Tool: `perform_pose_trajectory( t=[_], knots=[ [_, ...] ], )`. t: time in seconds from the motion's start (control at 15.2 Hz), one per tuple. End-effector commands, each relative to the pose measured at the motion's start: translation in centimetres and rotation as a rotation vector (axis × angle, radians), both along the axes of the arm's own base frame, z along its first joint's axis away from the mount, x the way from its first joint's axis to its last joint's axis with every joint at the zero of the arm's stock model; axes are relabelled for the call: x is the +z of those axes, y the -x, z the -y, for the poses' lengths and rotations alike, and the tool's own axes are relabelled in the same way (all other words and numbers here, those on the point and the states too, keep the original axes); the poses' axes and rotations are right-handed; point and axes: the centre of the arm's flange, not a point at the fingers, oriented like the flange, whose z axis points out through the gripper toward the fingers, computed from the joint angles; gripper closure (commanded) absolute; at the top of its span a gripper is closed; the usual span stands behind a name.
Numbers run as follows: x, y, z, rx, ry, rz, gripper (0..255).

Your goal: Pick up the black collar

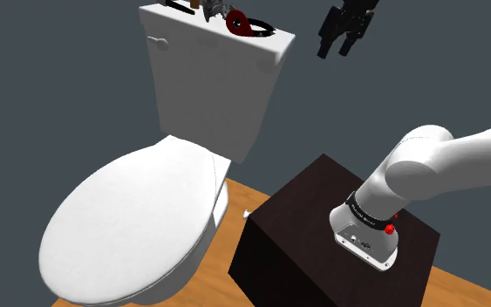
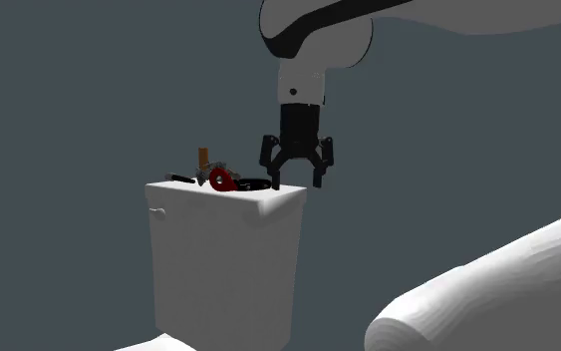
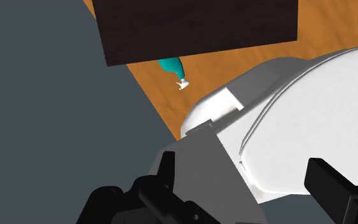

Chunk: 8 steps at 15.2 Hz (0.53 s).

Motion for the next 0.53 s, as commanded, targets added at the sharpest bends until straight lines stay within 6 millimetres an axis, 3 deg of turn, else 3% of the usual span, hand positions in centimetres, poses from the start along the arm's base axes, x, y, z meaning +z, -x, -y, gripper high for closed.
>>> perform_pose_trajectory(
  t=[0.0, 0.46],
  knots=[
    [0.0, 0.0, 0.0, 0.0, 0.0, 0.0, 0],
    [0.1, -9.2, 0.2, 0.017, -0.016, 0.005, 0]
  ],
)
